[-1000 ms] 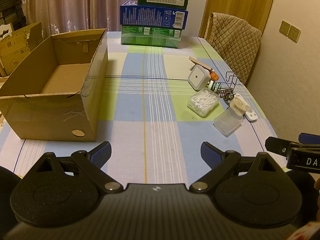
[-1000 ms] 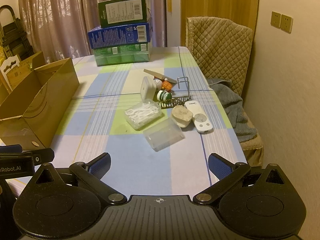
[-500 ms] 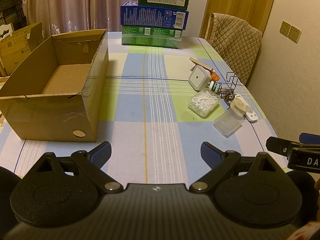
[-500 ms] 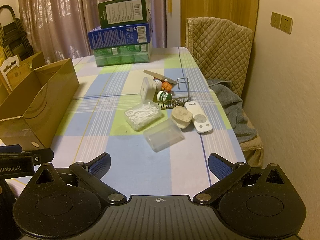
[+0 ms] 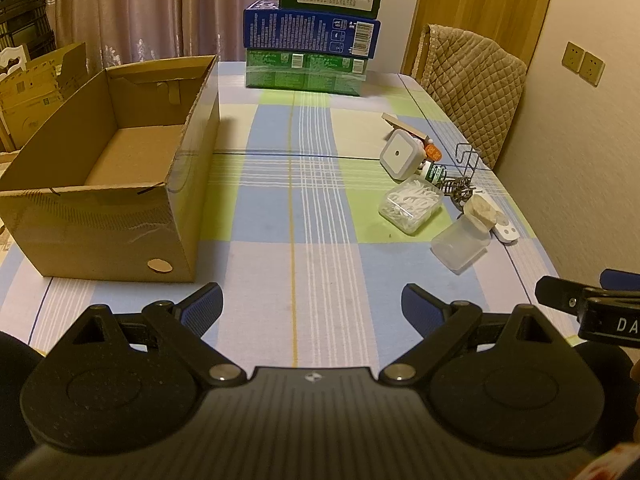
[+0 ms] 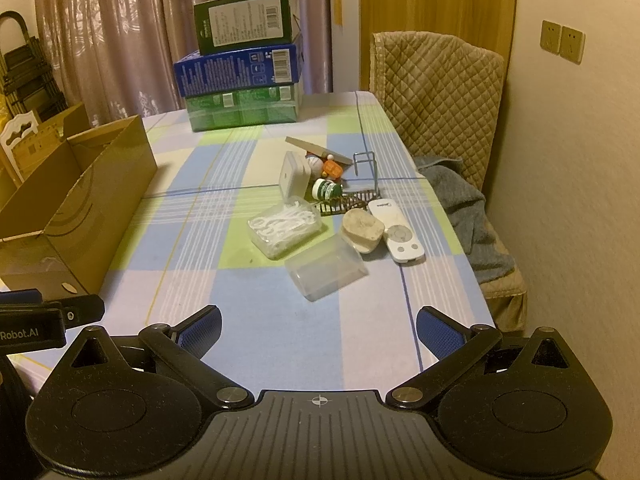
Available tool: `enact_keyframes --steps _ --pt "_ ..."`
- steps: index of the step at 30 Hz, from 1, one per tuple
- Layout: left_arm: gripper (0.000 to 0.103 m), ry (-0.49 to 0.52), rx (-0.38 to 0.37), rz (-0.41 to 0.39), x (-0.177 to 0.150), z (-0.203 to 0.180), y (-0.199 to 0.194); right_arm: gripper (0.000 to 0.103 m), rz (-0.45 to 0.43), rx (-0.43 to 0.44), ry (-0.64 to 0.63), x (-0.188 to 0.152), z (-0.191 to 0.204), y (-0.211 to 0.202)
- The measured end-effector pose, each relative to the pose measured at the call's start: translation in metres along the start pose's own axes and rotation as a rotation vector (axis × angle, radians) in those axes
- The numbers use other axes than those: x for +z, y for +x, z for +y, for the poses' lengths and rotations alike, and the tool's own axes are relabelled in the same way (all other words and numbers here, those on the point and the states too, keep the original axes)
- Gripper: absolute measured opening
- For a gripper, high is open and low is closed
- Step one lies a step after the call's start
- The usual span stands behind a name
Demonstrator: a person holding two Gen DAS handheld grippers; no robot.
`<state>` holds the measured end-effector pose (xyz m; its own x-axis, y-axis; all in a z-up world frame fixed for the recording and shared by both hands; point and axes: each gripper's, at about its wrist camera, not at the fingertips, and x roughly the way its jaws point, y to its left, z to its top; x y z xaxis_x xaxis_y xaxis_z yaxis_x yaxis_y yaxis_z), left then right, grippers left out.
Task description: Organize rigid objects
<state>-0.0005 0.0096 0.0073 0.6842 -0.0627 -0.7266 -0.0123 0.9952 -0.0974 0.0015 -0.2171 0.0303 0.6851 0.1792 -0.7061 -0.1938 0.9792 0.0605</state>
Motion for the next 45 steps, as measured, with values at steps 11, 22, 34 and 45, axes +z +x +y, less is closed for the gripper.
enact_keyframes --steps 11,22,34,45 --pt "0.095 0.014 -0.074 -0.004 0.018 0.0 0.02 0.101 -0.072 0.025 0.044 0.016 -0.026 0.0" --pt "0.095 0.234 -0.198 -0.047 0.052 -0.029 0.085 0.101 -0.076 0.056 -0.01 0.035 -0.069 0.036" --pt "0.095 0.332 -0.255 0.009 0.061 -0.034 0.156 0.085 -0.006 0.164 -0.18 0.018 -0.045 0.116" --pt "0.094 0.36 -0.293 0.027 0.063 -0.037 0.186 0.072 0.08 0.208 -0.329 0.022 -0.035 0.17"
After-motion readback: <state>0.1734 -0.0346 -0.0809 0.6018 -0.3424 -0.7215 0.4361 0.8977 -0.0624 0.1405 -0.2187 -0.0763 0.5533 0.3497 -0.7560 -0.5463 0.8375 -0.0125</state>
